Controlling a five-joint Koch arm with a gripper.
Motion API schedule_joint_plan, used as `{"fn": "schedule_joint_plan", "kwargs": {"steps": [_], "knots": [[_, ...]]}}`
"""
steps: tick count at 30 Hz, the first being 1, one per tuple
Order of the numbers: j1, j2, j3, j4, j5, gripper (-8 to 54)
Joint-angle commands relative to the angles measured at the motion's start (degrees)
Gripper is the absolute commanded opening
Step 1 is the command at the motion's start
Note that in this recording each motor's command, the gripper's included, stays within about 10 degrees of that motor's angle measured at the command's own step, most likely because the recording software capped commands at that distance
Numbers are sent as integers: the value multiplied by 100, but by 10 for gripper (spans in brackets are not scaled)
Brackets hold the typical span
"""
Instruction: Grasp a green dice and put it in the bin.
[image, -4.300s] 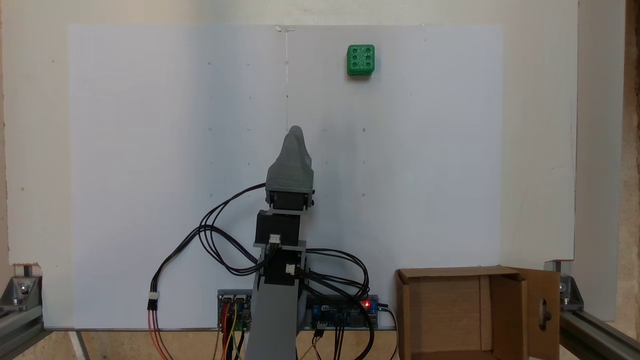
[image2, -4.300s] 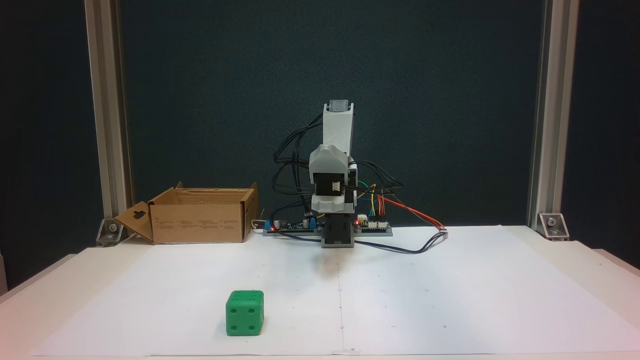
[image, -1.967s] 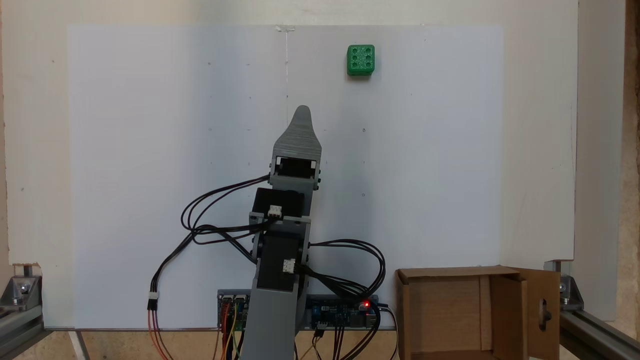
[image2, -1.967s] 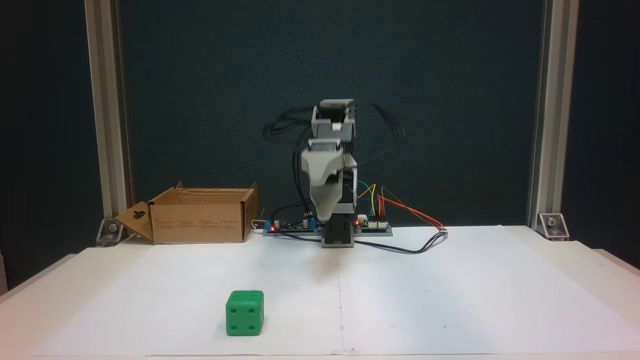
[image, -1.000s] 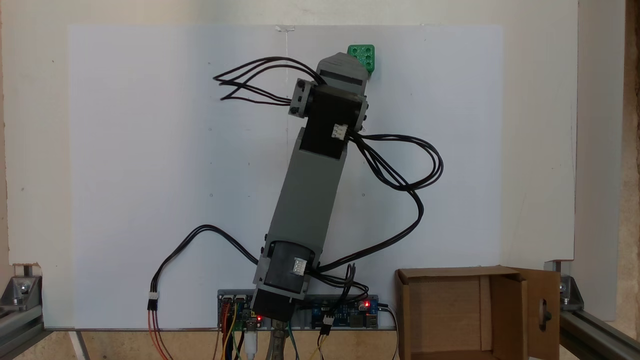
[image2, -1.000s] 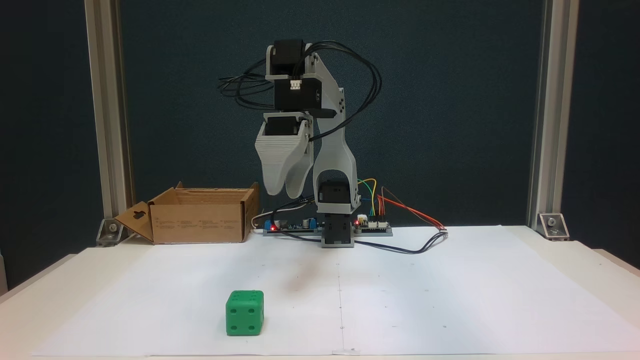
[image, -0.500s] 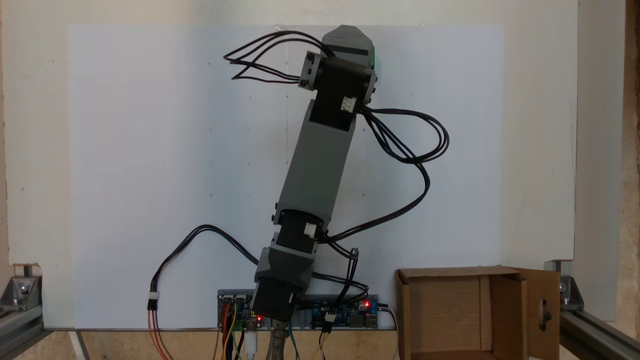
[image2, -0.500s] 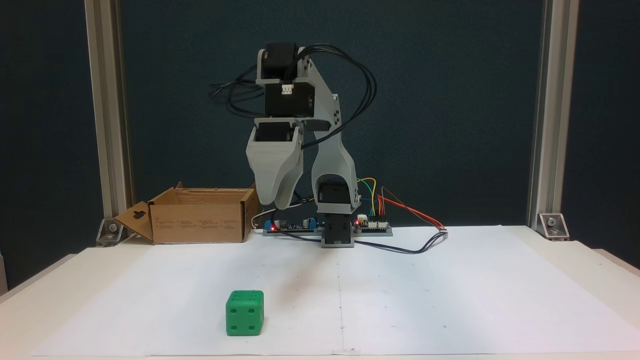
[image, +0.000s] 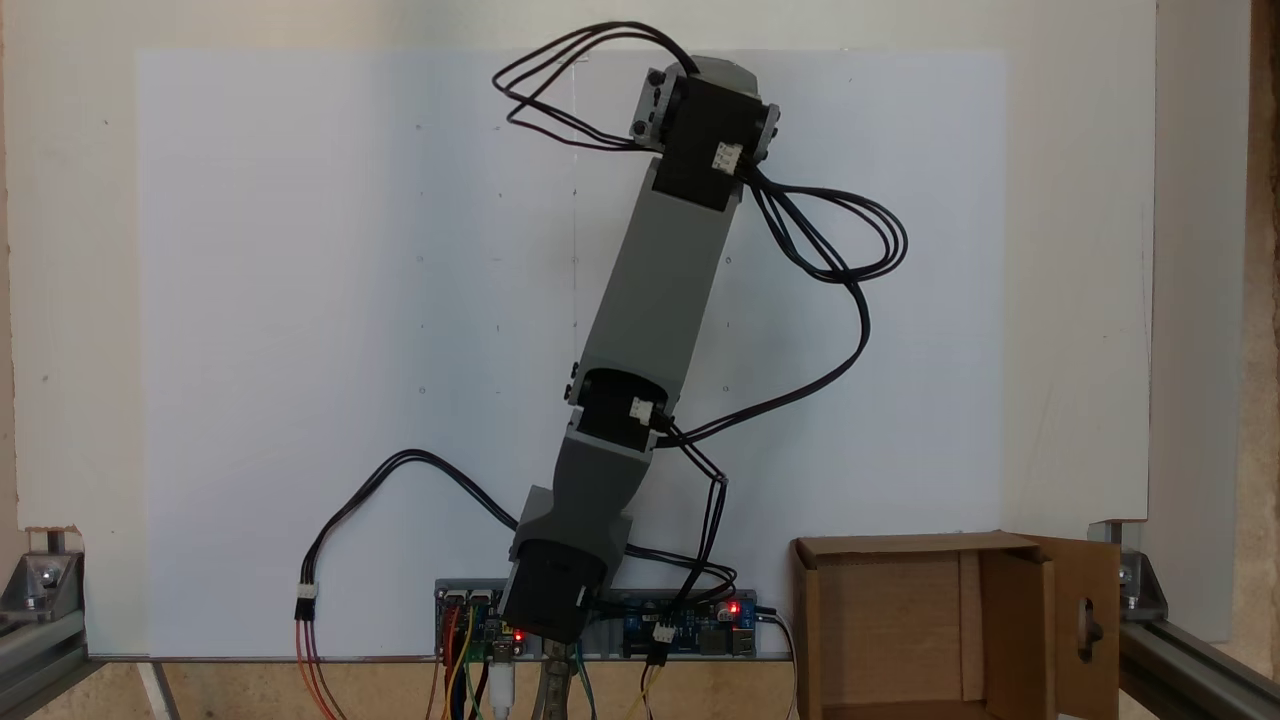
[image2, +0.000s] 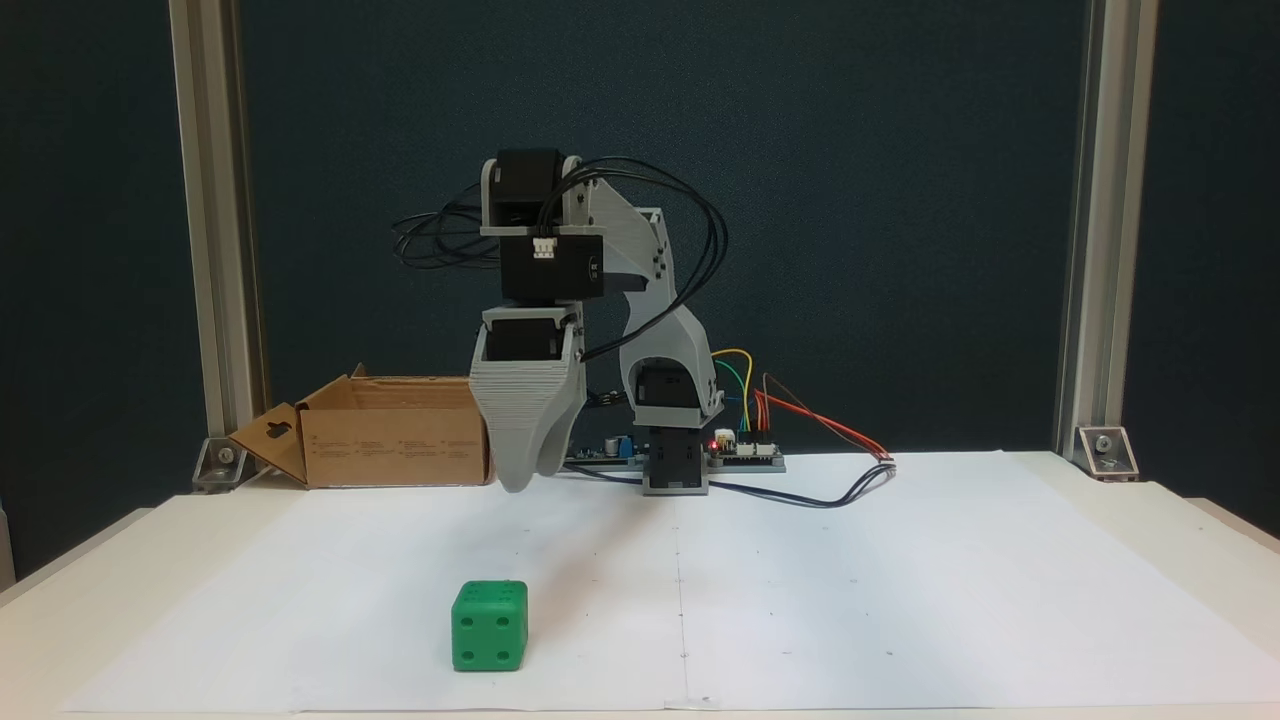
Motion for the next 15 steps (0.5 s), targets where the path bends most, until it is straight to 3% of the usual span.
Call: {"fn": "schedule_joint_plan", "kwargs": {"steps": [1,15], "knots": [[0,-167,-501,510,-325,458],[123,-615,-1230,835,-694,458]]}}
